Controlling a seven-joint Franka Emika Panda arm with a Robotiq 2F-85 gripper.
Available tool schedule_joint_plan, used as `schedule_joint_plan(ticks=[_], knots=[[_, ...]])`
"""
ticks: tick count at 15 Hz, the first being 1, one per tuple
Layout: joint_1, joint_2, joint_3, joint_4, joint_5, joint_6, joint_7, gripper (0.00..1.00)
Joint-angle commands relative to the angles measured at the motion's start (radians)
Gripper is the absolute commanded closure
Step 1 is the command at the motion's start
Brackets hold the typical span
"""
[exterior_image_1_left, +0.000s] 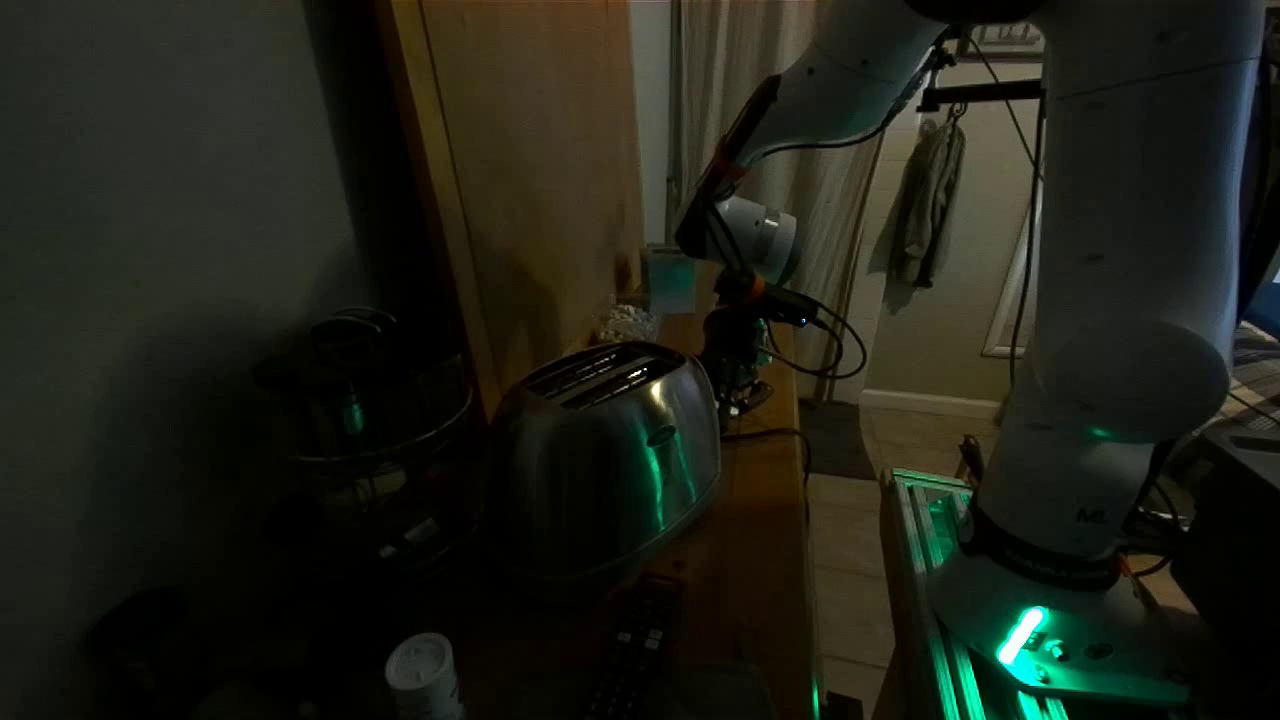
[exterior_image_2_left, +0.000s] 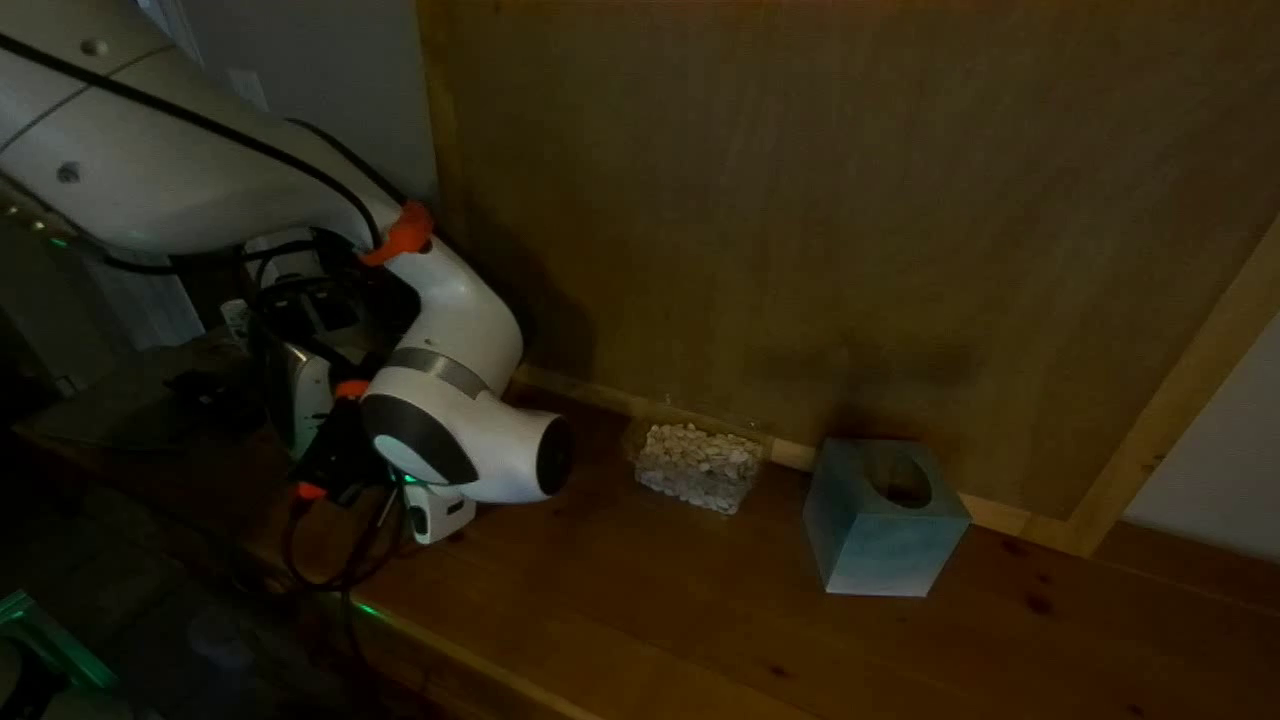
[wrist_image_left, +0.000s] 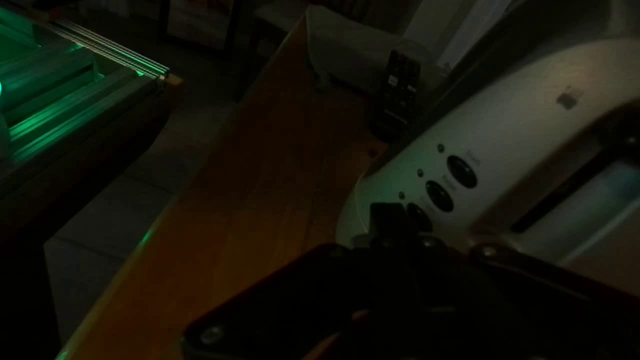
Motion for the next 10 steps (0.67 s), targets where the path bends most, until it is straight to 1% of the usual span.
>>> schedule_joint_plan(ticks=[1,10], knots=[[-0.013,0.021,0.017,0.021,0.029,0.009,0.027,1.0],[-0.012,0.031,0.02,0.022,0.049,0.018,0.045,1.0]])
